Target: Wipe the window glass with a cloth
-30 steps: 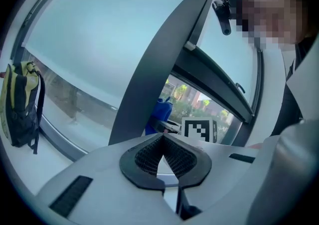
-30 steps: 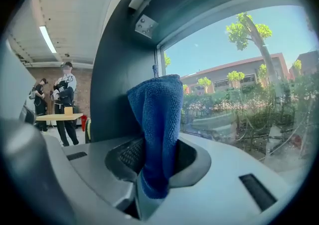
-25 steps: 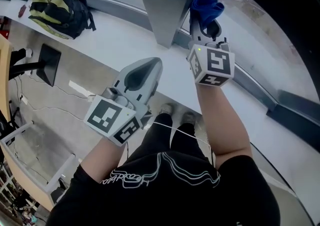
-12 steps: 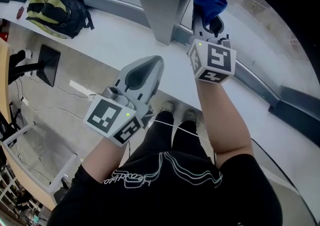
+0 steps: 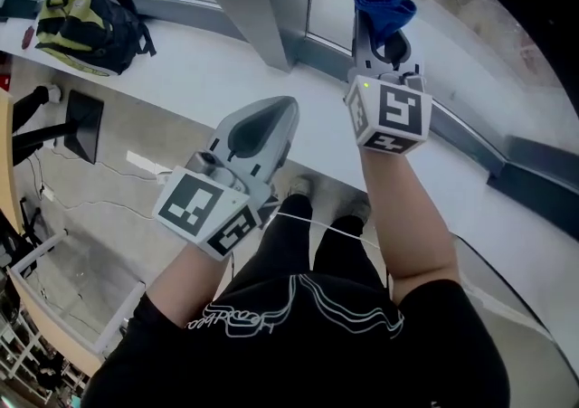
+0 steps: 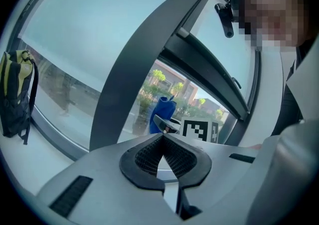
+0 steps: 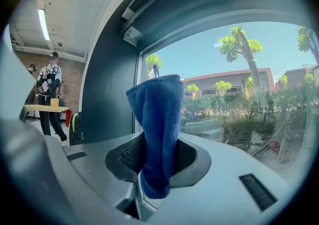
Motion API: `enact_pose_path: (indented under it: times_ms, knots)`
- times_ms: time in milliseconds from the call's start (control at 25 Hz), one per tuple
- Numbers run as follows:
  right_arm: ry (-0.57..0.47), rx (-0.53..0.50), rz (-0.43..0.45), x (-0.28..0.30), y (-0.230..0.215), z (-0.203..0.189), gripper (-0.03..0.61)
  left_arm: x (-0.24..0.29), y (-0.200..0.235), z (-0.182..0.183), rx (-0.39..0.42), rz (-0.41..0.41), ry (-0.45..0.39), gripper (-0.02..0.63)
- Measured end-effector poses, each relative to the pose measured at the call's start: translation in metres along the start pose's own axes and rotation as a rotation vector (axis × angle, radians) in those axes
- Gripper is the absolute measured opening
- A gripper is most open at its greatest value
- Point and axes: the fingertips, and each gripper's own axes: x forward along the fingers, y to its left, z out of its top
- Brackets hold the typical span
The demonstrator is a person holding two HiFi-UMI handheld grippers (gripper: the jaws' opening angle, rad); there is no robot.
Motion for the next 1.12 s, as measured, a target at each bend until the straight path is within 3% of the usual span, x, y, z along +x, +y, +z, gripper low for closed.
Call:
enact_pose_path:
  times_ms: [360, 640, 1120]
  knots:
    - [-0.009, 0.027, -0.07, -0.051, -0.071, -0.016, 0.094, 0.03, -0.049, -0.024, 0.093, 0.009, 0.006, 0.003]
    - [-0.01, 0.031, -0.132, -0.106, -0.145, -0.018, 0.094, 0.068, -0.12, -0.058, 0.051, -0.071, 0.048, 0.003]
    - [-0.02, 0.035, -0.155, -0.174, -0.236, -0.031, 0.094, 0.114, -0.203, -0.106, 0.059, -0.121, 0.088, 0.003]
